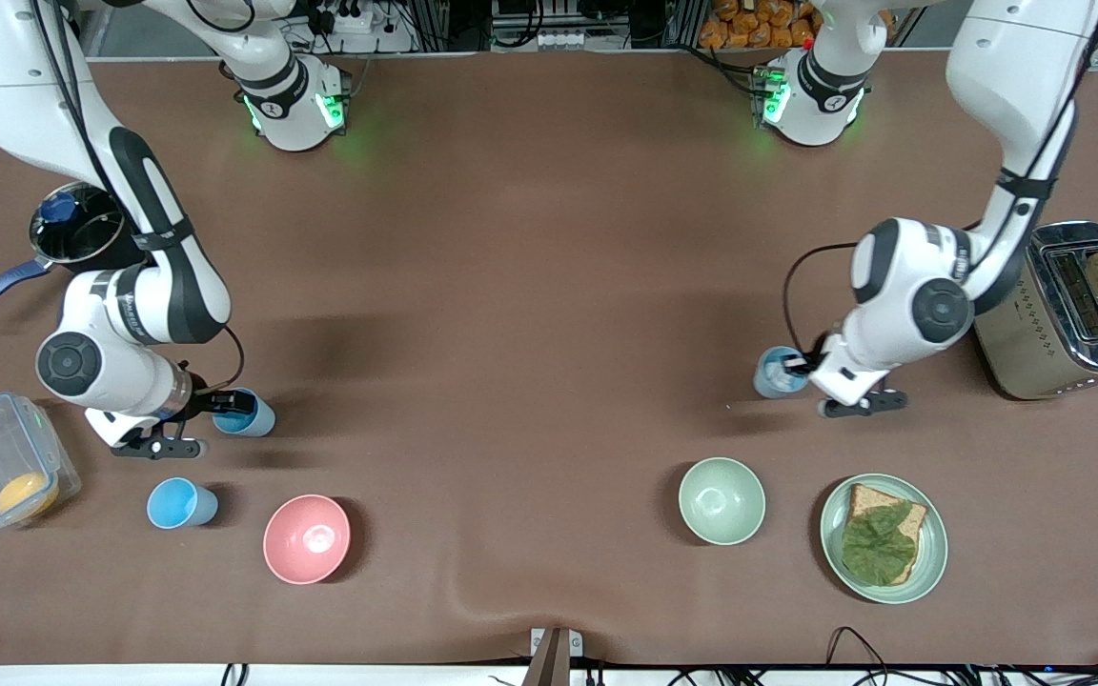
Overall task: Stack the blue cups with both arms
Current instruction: 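Carry the blue cup with the left gripper toward the table middle, then set the blue cup down with the left gripper and open it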
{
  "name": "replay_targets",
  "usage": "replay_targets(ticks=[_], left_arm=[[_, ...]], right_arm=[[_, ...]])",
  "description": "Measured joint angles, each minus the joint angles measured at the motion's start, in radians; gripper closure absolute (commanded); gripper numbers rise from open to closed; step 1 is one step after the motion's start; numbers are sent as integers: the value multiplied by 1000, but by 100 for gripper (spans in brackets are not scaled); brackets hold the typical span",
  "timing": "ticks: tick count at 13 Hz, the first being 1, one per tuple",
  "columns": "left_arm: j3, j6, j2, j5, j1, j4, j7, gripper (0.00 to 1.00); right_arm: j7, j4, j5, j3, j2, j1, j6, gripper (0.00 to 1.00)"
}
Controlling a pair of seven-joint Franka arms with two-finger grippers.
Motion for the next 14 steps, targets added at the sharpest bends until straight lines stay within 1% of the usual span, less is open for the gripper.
replay_targets(ticks=[1,2,3,4,6,8,11,14], left_arm=[[-48,-2,0,0,-2,1,-88,100],[-90,-3,0,0,-8,2,-165,100],[-122,-3,0,0,-21,4,-234,100],[-139,-3,0,0,-45,9,-299,100],[-146,-3,1,0,-128,31,-431,100],[-146,-3,17,0,-225,81,-579,100],[-143,0,90,9,-369,182,-782,100],[-132,48,191,38,-463,263,-946,100]], right_arm=[[1,0,0,0,2,1,2,90],[1,0,0,0,1,1,3,100],[2,0,0,0,2,1,3,100],[3,0,0,0,1,1,3,100],[4,1,0,0,2,1,3,100],[4,2,0,0,1,2,3,100],[8,9,0,2,-8,5,-2,100],[12,17,0,-3,-23,2,-5,100]])
